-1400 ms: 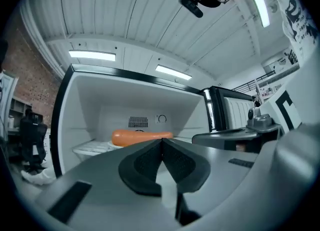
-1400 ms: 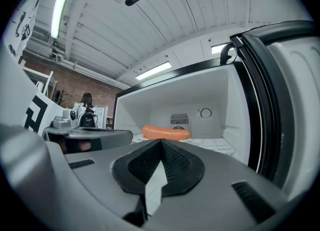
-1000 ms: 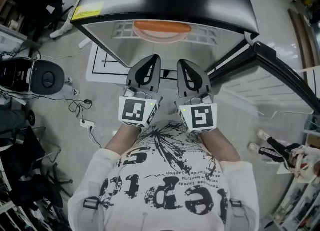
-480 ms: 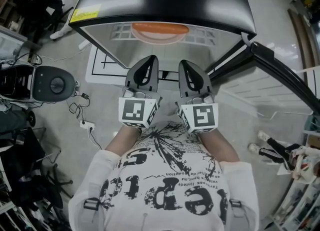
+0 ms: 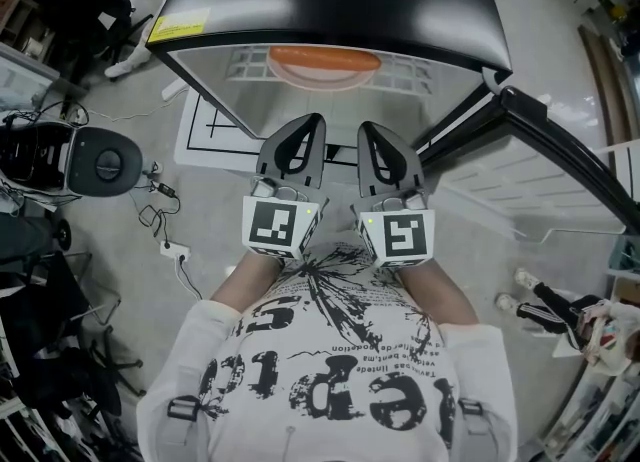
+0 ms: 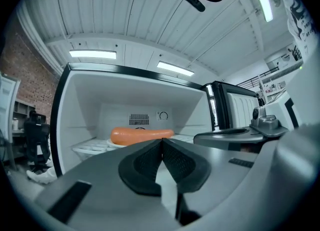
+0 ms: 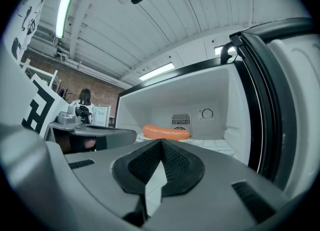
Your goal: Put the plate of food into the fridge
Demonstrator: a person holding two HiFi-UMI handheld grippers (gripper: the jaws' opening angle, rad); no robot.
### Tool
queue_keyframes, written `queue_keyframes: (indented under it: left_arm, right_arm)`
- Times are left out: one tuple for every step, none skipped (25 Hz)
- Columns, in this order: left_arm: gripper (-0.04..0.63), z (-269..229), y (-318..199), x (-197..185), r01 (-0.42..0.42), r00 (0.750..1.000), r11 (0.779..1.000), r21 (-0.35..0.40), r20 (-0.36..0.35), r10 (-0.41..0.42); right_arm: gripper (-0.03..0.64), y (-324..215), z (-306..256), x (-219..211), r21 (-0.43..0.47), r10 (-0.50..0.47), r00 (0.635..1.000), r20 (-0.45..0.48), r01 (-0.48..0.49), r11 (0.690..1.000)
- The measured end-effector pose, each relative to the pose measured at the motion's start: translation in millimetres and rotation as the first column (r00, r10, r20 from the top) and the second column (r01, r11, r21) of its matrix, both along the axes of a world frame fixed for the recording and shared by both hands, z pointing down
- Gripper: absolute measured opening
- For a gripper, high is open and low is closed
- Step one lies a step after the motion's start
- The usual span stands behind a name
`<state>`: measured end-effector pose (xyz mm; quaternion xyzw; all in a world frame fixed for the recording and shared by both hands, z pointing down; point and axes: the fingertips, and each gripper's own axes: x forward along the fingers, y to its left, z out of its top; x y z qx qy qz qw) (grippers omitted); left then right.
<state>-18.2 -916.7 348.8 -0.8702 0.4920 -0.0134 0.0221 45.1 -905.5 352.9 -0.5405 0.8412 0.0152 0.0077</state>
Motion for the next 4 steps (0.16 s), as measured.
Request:
queue_keyframes:
  left_arm:
    - [0.006, 0.1, 0.2, 0.4, -0.002, 1.000, 1.000, -0.003, -0.002, 0.002]
    - [0.007, 0.3, 0.3, 0.4, -0.003, 1.000, 1.000, -0.005, -0.005, 0.003]
    - [0.007, 0.4, 0.4, 0.2, -0.003, 1.000, 1.000, -0.007, -0.007, 0.003]
    - [0.008, 0.6, 0.5, -0.1, -0.004, 1.000, 1.000, -0.010, -0.010, 0.003]
  right_arm:
    - [0.000, -0.2, 0.5, 0.5, -0.004, 0.000, 1.000, 0.004, 0.000, 1.000]
    - [0.000, -0.5, 1.1, 0.9, -0.008, 0.000, 1.000, 0.008, 0.000, 1.000]
    - [0.000, -0.8, 1.6, 1.3, -0.011, 0.000, 1.000, 0.011, 0.000, 1.000]
    - [0.000, -1.2, 2.1, 1.7, -0.013, 0.000, 1.000, 0.014, 0.001, 1.000]
